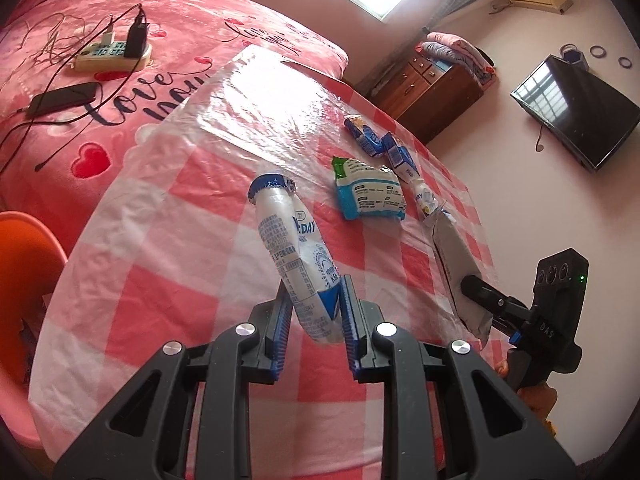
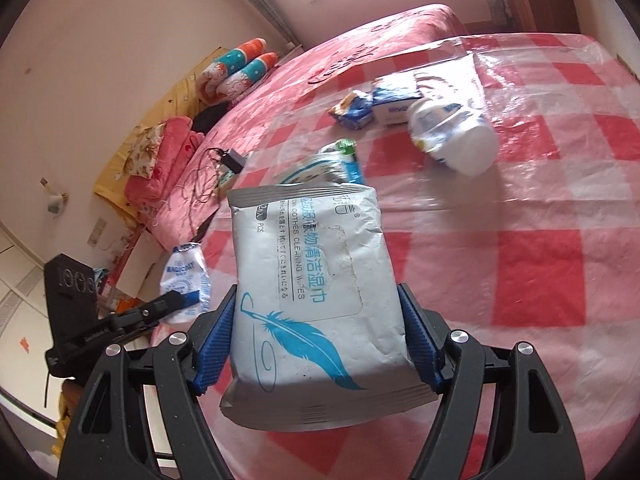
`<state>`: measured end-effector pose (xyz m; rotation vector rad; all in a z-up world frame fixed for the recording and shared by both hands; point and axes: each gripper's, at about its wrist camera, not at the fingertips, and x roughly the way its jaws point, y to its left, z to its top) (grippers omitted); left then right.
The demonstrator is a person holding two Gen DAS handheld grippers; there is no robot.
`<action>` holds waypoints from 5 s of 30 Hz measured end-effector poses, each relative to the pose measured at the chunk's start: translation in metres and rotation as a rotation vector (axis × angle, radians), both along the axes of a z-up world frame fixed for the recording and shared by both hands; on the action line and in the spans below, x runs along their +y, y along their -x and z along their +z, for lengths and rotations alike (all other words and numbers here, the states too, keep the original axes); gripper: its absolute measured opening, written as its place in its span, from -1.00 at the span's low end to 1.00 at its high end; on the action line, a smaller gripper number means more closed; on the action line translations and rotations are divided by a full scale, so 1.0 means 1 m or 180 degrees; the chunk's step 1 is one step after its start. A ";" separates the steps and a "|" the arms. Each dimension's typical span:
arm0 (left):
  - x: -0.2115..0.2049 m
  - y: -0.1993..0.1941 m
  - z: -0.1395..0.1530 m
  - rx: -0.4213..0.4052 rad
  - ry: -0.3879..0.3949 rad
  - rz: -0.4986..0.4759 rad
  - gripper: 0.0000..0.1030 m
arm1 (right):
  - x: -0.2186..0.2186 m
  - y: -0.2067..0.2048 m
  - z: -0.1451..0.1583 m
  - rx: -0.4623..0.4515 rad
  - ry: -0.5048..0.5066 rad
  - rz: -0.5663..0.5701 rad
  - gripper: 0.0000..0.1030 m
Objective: Collect trash
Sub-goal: 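Carry the yogurt bottle and wipes pack with both tools toward the orange bucket, then open both tools over the orange bucket to drop bottle and wipes pack, then move both tools back to the remaining juice boxes on the bed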
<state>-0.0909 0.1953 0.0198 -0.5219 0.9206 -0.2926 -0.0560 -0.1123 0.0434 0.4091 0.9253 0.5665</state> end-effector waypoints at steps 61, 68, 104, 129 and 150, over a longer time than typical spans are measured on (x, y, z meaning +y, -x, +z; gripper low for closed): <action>0.207 0.133 -0.053 0.0394 -0.0537 0.1648 0.38 | 0.274 0.020 0.010 0.0227 -0.0023 0.1495 0.65; 0.194 0.126 -0.044 0.0303 -0.0539 0.1587 0.45 | 0.249 0.028 0.017 -0.0013 0.0083 0.1365 0.73; 0.075 0.080 0.003 0.0012 -0.0824 0.0819 0.57 | 0.094 0.012 0.026 -0.0743 0.0465 0.0356 0.78; -0.062 -0.010 0.062 -0.0412 -0.1079 0.0070 0.57 | -0.054 -0.027 0.025 -0.0620 0.0115 -0.0553 0.83; -0.152 -0.253 0.031 0.0275 -0.0867 0.0069 0.57 | -0.090 -0.064 -0.001 -0.0339 0.0023 -0.0626 0.83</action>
